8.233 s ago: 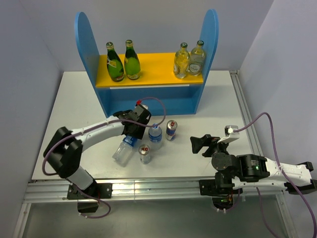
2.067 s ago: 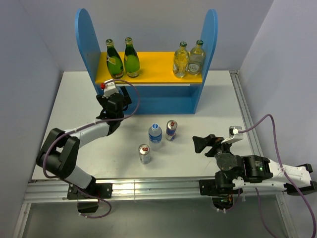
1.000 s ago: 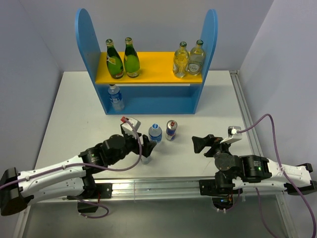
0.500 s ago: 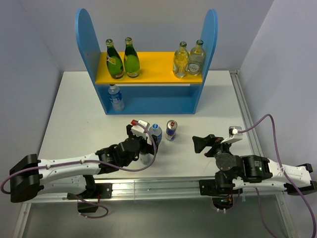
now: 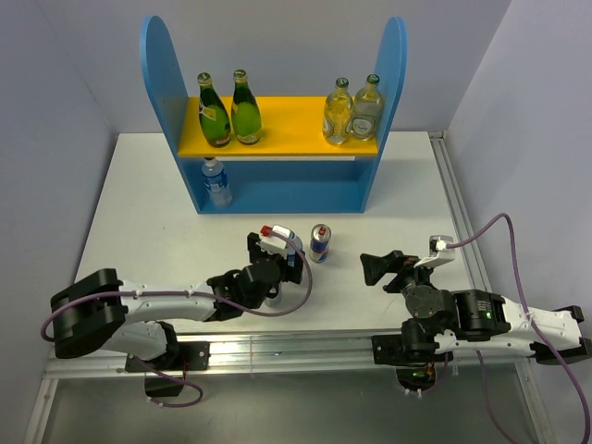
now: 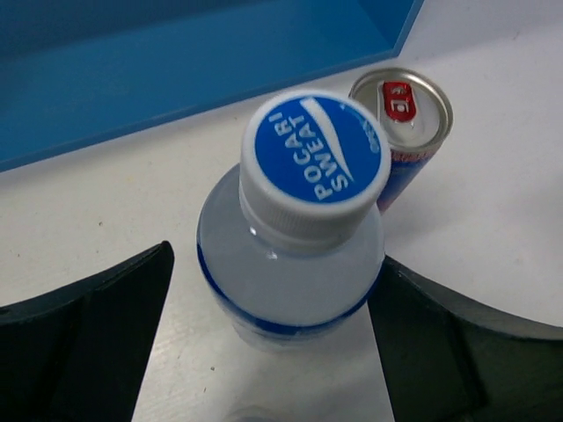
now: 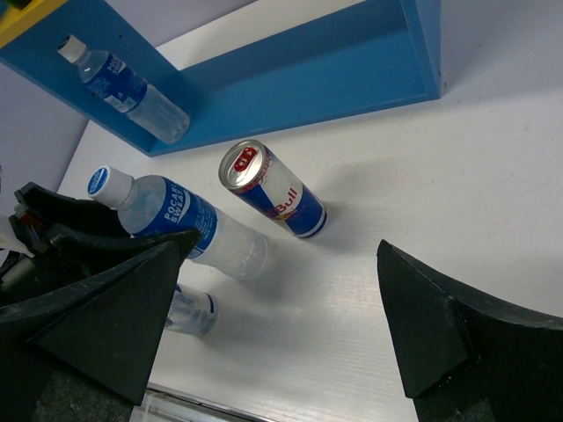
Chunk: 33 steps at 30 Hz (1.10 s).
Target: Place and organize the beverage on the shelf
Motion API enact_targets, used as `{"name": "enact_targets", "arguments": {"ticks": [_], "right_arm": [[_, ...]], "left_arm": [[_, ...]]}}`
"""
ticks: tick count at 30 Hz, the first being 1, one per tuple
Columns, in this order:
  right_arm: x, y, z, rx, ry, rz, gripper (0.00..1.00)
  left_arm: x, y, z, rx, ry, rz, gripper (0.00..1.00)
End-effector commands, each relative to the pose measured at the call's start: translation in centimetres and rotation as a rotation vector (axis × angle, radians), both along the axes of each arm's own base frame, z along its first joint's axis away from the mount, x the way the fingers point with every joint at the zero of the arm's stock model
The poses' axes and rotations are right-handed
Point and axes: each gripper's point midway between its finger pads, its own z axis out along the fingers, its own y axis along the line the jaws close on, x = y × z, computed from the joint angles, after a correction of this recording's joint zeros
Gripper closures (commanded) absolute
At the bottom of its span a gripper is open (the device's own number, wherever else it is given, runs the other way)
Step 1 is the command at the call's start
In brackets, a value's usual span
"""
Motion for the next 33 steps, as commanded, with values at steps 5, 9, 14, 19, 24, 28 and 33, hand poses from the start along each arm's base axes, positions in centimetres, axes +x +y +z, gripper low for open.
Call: {"name": "enact_targets", "arguments": {"ticks": [5,9,14,19,24,28,33], "right_arm": [[0.1,-0.2,0.5,0.035,-0.014,-0.014,0.00],[0.2,-0.2,0.5,0.037,-0.015,-0.016,0.00],[0.1,-0.2,0.4,0.032,-0.014,-0.014,0.00],[0.1,-0.2,0.5,0.035,-0.014,-0.014,0.00],[0.2,-0.2,0.5,0.035,-0.015,-0.015,0.00],[0.1,-0.2,0.5,0.034,-0.014,-0.014,0.00],[0.1,-0.1,0.4,0.028,-0.014,-0.008,0.00]], "left_arm": [[2.8,0.1,1.0,-0.057,-0.068,0.086,0.43],[3.4,0.4,1.3,-0.046,-0.068,0.110,0.91],[3.5,1.4,3.4,-0.072,-0.093,0.142,1.00],[3.6,3.1,6.5,-0.083,-0.141,0.178,1.00],[4.6,5.2,8.5,-0.095,-0.186,0.231,1.00],[6.5,7.7,9.8,-0.144,-0.236,0.301,1.00],[9.2,10.5,10.9,-0.216,-0.314,0.391,1.00]]}}
